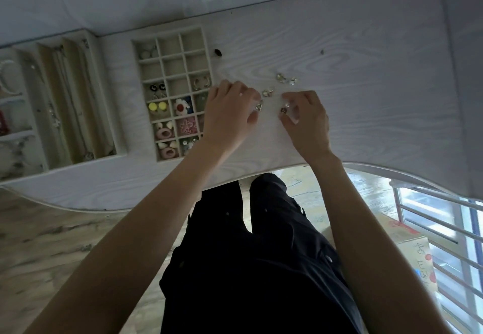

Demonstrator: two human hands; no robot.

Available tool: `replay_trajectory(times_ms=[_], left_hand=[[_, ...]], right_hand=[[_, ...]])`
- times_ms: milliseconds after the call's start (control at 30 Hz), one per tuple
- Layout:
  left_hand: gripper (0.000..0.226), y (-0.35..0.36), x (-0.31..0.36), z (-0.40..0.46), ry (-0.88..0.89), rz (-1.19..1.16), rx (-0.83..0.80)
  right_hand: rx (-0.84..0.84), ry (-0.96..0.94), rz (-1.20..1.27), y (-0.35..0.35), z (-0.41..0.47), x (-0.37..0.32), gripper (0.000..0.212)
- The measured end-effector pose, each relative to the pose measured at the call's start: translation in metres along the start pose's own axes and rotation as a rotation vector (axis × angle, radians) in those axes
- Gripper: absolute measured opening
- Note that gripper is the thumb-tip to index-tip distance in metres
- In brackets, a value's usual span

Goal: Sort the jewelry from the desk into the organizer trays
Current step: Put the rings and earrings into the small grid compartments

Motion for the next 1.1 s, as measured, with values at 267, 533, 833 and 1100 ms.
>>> replay_trajectory(times_ms=[267, 533, 833, 1100], left_hand=[[0.028, 0.016, 0.009, 0.018, -0.053, 0.06, -0.085], [0.016, 0.014, 0.007, 0.026, -0.129, -0.009, -0.041], [0.011, 0.019, -0.001, 0.03, -0.132, -0.136, -0.054], [0.01, 0.001, 0.0, 0.016, 0.022, -0.459, 0.025]], right_hand=[[-0.083, -0.02, -0.003, -0.011, 0.008, 0.0, 0.039], [-0.105, 0.026, -0.239, -0.008, 0.019, -0.007, 0.021], [-0.022, -0.061, -0.272, -0.012, 0.018, -0.006, 0.024], [-0.074, -0.13, 0.208, -0.012, 0.018, -0.036, 0.02]])
Point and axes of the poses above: each hand's wrist, its own z-axis towards the middle knuckle, its own y-axis out of the palm, x = y × z, the point moved 6 cm from there along z, towards the middle knuckle, and after that the axes turned 12 degrees about -x, right-handed, at the moved point
